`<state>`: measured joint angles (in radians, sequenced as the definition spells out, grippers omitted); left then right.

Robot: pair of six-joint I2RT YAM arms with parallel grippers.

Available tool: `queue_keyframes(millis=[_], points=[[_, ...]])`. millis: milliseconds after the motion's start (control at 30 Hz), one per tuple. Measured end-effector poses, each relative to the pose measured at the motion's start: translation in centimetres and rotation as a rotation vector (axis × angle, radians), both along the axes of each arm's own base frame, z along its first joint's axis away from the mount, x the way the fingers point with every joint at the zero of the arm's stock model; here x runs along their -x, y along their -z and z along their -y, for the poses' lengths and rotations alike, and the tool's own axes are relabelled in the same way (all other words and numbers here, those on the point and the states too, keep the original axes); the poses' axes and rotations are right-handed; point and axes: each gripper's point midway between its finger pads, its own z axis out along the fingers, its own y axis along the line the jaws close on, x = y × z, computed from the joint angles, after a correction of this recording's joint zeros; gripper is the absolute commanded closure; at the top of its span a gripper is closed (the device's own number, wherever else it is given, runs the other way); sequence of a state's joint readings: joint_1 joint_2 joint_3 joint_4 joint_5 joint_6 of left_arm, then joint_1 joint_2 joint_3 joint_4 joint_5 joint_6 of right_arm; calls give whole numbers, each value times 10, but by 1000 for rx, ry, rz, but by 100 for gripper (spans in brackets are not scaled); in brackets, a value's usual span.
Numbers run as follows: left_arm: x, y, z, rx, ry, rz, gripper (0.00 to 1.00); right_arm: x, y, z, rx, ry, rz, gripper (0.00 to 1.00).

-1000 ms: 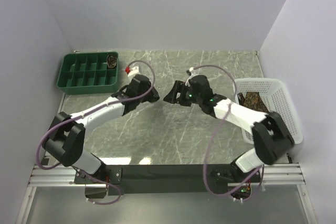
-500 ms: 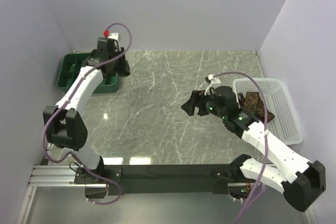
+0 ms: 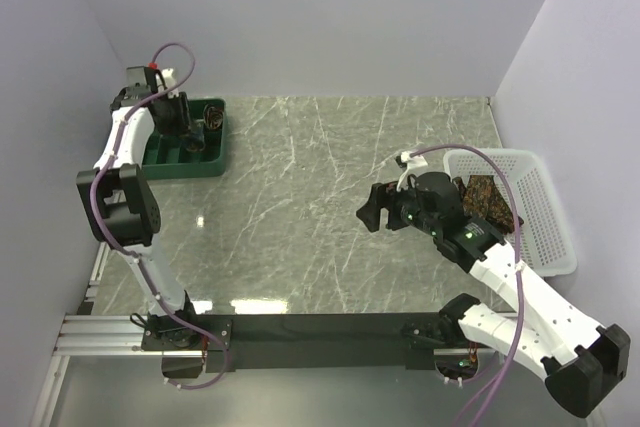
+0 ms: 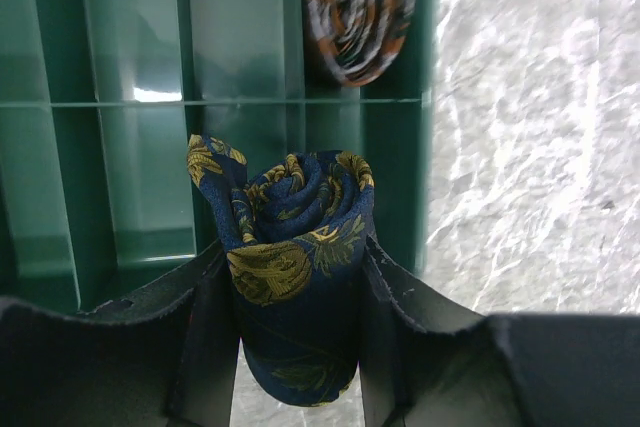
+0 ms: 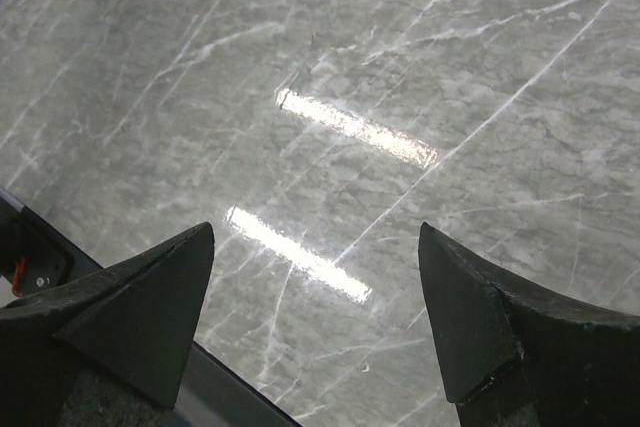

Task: Roll the ties
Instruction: Place the rolled tie into the container

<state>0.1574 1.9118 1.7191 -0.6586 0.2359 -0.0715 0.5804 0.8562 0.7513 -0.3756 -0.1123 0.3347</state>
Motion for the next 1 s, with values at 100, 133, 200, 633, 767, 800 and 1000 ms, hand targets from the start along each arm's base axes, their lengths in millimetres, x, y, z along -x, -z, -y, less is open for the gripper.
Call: queue_keyframes(millis=[100, 133, 200, 633, 767, 800, 1000], points=[[1, 19, -8, 37, 0, -48, 99, -1, 6, 0, 14, -2, -17, 11], [0, 24, -11, 49, 0, -59, 99, -1, 8, -1, 18, -2, -22, 11], [0, 33, -15, 69, -4, -84, 99, -2, 13, -1, 28, -2, -38, 11], [-2, 46, -34, 35, -57, -117, 99, -4, 23, -3, 47, -6, -70, 12], [-2, 53, -33, 33, -52, -120, 99, -4, 23, -3, 46, -5, -69, 12], [0, 55, -32, 33, -50, -124, 99, -4, 23, -3, 46, -6, -69, 12], [3, 68, -24, -21, -26, -146, 99, -4, 23, -4, 44, -6, -66, 12]])
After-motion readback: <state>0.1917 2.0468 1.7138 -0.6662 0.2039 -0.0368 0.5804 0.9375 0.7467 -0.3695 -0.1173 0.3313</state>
